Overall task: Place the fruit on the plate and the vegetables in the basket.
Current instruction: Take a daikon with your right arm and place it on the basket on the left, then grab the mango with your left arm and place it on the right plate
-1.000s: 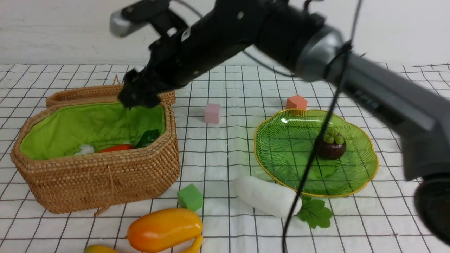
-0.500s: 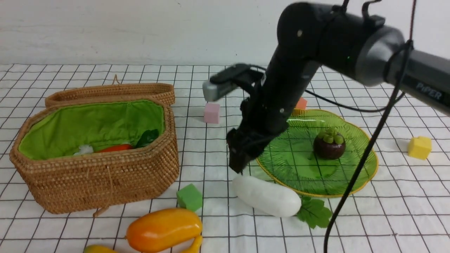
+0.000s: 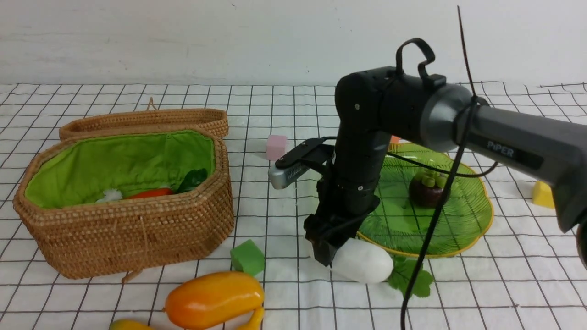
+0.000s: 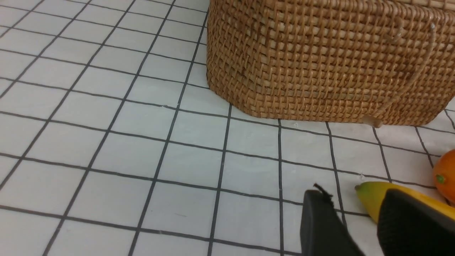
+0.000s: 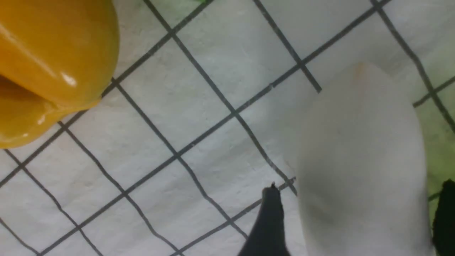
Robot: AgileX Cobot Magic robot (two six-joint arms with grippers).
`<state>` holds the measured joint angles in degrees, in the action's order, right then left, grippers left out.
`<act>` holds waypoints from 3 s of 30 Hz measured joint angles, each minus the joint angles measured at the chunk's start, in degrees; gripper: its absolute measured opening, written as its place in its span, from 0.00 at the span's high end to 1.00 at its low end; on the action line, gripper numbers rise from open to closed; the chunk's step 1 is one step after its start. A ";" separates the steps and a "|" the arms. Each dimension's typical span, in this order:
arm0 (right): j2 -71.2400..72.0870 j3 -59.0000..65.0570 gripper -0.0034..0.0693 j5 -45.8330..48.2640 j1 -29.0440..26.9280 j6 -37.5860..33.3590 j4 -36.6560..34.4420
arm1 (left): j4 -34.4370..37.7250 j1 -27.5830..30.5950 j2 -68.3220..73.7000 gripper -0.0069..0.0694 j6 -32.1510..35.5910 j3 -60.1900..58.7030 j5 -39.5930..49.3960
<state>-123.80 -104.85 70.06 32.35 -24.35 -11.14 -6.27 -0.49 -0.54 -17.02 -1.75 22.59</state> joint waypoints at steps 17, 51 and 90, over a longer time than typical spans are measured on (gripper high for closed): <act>-1.30 -7.45 0.26 0.12 0.00 -3.64 -7.45 | 0.00 0.00 0.00 0.60 0.00 0.00 0.00; -6.72 -25.64 0.05 -37.42 15.52 -27.64 -22.87 | 0.00 0.00 0.00 0.60 0.00 0.00 0.00; 90.30 62.73 0.96 -3.90 -14.86 32.32 12.08 | 0.00 0.00 0.00 0.60 0.00 0.00 0.00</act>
<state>-33.50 -42.12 66.16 17.49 7.97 0.94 -6.27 -0.49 -0.54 -17.02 -1.75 22.59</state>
